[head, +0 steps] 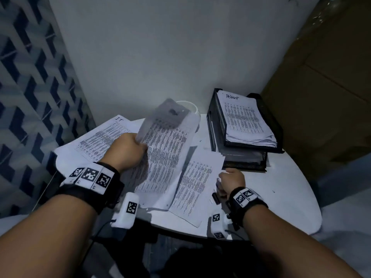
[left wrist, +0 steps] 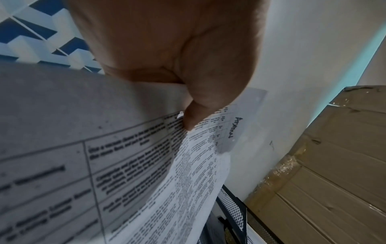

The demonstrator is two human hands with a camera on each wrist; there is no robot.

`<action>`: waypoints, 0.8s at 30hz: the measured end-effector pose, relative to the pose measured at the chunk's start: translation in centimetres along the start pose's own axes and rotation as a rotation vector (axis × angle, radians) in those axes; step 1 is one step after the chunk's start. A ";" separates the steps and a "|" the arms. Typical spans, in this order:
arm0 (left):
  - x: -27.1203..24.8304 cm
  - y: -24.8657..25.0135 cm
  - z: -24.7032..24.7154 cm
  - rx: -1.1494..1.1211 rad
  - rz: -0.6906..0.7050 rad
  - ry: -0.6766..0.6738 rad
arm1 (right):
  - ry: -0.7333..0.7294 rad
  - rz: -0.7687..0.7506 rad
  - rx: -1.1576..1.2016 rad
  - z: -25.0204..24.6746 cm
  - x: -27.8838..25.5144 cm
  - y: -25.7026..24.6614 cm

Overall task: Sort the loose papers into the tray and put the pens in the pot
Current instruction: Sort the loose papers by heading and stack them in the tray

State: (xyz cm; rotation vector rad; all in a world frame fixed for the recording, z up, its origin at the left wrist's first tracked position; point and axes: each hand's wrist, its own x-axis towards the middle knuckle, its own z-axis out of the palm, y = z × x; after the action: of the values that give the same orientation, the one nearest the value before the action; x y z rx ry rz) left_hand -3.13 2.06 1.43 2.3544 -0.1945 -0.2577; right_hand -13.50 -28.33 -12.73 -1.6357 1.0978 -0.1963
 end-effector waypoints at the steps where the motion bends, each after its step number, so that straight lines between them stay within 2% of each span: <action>1: 0.1 -0.1 -0.1 -0.003 0.000 0.006 | 0.012 -0.002 -0.070 0.0 0.2 -0.1; 3: 0.1 -0.2 -0.2 -0.013 0.007 0.011 | 0.014 0.009 -0.140 0.1 -0.1 -0.8; 8: 0.3 -0.1 -0.1 -0.006 0.018 0.002 | -0.090 0.040 -0.315 1.2 0.4 -1.8; 11: 0.4 -0.3 -0.2 0.000 0.024 0.000 | -0.074 -0.055 -0.511 1.6 1.4 -2.1; 15: 0.5 -0.2 -0.5 0.005 0.034 0.007 | -0.070 -0.148 -0.580 0.6 1.0 -2.9; 19: 0.8 -0.1 -0.7 -0.010 0.017 0.025 | 0.030 -0.261 -0.448 -2.0 -0.2 -3.5; 22: 0.9 -0.5 -0.9 0.010 -0.008 0.064 | 0.156 -0.323 -0.235 -4.3 -1.2 -4.9; 24: 0.8 -0.7 -1.2 0.025 -0.016 0.089 | 0.184 -0.323 -0.060 -5.8 -2.4 -6.2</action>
State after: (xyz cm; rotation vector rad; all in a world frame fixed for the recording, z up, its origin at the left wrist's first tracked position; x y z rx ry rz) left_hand -2.04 3.20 1.63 2.3870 -0.1370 -0.1586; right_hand -15.05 -30.76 -4.36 -1.8726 0.9766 -0.5385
